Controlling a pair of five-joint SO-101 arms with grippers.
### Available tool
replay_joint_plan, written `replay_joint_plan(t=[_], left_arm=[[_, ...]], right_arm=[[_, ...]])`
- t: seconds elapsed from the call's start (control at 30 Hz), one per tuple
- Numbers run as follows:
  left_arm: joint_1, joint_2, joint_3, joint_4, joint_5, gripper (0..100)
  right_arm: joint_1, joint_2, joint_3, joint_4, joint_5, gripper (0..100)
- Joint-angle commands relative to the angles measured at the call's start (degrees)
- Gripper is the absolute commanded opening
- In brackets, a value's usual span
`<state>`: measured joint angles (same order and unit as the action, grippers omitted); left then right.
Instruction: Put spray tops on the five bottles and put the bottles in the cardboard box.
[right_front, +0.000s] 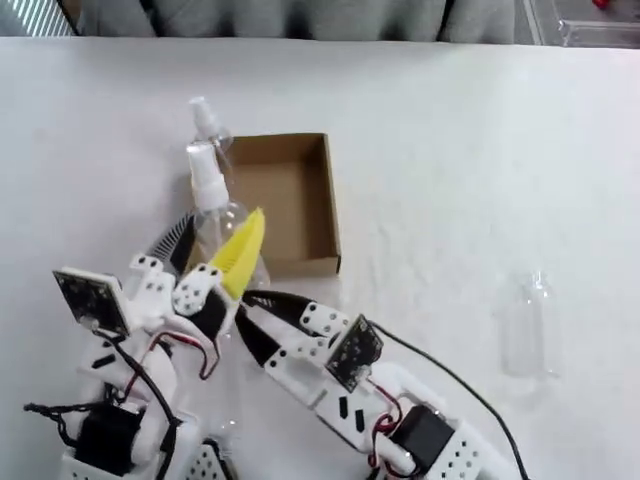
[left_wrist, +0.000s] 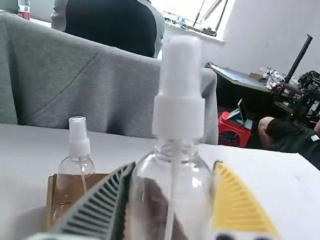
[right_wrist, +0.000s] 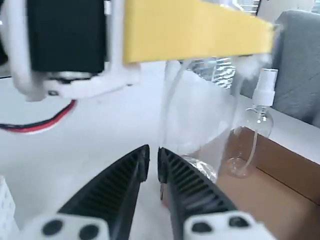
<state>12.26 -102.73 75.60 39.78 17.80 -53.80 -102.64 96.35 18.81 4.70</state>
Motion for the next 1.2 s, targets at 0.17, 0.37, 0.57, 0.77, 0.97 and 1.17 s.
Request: replay_joint_plan(t=[0.17, 0.37, 0.57, 0.77, 0.97, 1.17], left_arm=[[0.92, -1.80, -4.48, 0.88, -0.35, 6], [0.92, -1.80, -4.22, 0.62, -0.44, 6], [0.31, -1.71, 1.93, -7.65, -0.44, 6], [-1.01, 1.63, 2.90, -11.96, -0.44, 6], [-6.37, 20.26, -3.34, -18.20, -0.35, 6], [-7.78, 34.42, -4.04, -26.99, -0.44, 6]], right_arm=[[3.74, -0.31, 0.53, -1.27, 0.62, 1.5], [4.09, -0.48, 0.53, 0.48, 0.62, 1.5], [4.18, -0.48, 0.09, 9.71, 1.23, 1.5], [7.69, -0.48, 0.09, 10.59, 5.80, 1.5], [14.02, -0.48, 0.09, 10.07, 5.80, 1.5], [16.48, -0.48, 0.09, 10.07, 5.45, 1.5]])
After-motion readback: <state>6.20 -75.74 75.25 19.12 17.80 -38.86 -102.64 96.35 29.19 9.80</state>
